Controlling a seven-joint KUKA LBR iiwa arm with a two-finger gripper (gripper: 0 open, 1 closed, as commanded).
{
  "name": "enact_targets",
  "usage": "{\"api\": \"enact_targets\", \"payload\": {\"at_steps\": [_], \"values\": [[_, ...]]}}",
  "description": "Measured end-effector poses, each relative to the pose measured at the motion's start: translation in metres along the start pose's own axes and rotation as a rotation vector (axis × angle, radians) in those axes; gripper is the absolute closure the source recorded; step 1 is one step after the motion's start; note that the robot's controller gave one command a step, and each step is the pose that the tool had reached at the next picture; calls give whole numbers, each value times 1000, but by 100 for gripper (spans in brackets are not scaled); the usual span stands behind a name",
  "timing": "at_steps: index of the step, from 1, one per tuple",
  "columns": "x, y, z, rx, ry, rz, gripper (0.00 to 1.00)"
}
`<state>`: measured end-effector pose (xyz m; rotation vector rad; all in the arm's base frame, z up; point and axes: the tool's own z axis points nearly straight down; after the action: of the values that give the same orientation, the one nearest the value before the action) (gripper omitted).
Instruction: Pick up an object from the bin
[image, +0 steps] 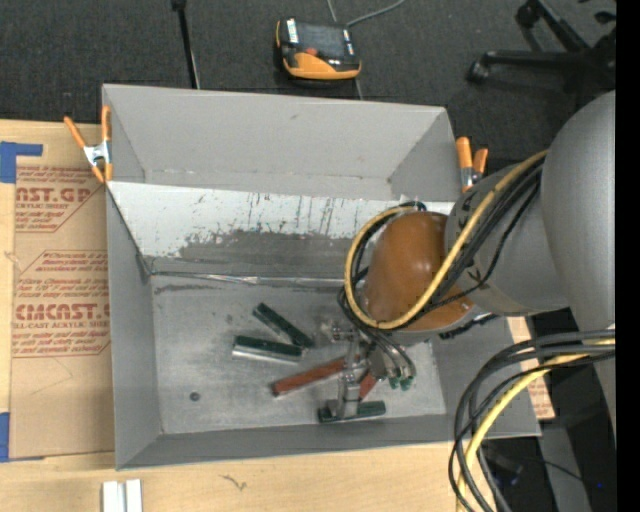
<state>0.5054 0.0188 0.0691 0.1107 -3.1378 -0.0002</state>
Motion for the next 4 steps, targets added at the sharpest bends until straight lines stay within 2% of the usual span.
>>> {"api": "enact_targets", "payload": {"at_steps": [1, 2, 3, 4], "values": [[-7, 4, -39, 0, -1, -59, 0], [-1, 1, -2, -1, -3, -3, 0], [24, 0, -1, -1, -4, 49, 0], [-2, 2, -3, 0, -4, -2, 100]]}}
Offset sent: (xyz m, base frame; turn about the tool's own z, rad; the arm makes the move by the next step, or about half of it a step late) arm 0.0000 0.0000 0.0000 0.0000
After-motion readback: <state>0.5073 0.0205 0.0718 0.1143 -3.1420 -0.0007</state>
